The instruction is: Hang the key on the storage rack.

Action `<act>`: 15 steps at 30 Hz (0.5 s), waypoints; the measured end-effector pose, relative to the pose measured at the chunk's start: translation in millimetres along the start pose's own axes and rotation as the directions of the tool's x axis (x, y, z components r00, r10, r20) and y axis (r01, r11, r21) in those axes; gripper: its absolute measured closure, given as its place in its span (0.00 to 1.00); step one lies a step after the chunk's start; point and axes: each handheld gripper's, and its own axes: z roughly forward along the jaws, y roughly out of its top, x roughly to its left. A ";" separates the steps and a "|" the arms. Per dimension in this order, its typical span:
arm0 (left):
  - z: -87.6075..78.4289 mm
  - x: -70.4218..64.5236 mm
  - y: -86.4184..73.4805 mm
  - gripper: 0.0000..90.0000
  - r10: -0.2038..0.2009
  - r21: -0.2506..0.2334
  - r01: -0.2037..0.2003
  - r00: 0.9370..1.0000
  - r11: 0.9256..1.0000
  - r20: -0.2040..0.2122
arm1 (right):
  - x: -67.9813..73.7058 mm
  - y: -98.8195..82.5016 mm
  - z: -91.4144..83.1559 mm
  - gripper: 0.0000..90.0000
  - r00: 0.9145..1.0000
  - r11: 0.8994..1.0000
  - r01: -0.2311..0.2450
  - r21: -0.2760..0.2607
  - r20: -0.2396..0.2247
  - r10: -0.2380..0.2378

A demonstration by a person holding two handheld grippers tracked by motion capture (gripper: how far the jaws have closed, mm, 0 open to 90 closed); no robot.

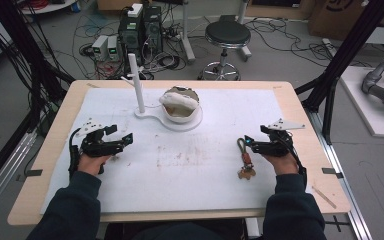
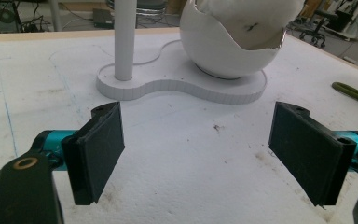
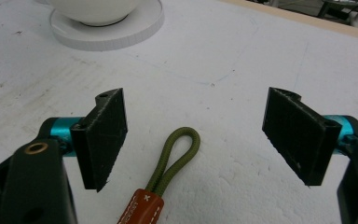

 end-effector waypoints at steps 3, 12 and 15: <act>-0.6 -0.4 0.2 0.20 0.002 0.001 -0.002 1.000 1.000 -0.001 | -0.4 -1.9 0.5 0.34 1.000 1.000 -0.005 0.020 -0.007 0.005; 0.0 -3.1 -0.6 0.20 0.009 0.019 -0.009 1.000 1.000 -0.001 | -4.1 -12.0 5.7 0.77 0.999 0.983 0.015 0.183 -0.052 -0.006; 1.1 -3.6 -1.0 0.20 0.010 0.024 -0.010 1.000 1.000 -0.003 | -4.4 -15.5 7.1 0.75 0.999 0.977 0.019 0.211 -0.043 -0.010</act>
